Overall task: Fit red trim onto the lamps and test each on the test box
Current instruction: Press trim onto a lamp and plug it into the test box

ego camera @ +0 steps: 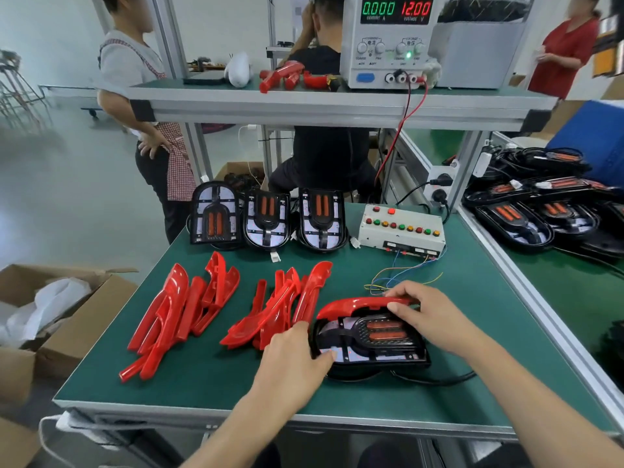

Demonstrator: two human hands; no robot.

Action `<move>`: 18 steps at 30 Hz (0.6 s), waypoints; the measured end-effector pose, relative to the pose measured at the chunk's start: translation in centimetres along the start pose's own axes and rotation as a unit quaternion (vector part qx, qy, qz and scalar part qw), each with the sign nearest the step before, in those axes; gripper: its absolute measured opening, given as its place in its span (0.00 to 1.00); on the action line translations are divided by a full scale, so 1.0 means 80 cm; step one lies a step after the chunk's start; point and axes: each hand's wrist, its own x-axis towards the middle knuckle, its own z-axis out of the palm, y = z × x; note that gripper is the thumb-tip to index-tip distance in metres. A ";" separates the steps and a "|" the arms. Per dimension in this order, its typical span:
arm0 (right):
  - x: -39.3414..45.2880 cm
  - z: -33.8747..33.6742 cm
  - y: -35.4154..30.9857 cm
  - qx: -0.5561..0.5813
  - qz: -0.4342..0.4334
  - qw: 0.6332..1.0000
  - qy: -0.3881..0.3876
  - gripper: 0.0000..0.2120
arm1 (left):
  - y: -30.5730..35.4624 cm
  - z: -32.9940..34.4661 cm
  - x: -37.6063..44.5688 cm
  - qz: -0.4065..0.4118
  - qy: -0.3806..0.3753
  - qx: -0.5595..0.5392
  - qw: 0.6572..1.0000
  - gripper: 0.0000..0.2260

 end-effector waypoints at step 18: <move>-0.033 0.005 0.006 0.005 -0.038 0.998 0.057 0.12 | -0.001 -0.010 0.011 -0.048 -0.074 -0.225 0.970 0.10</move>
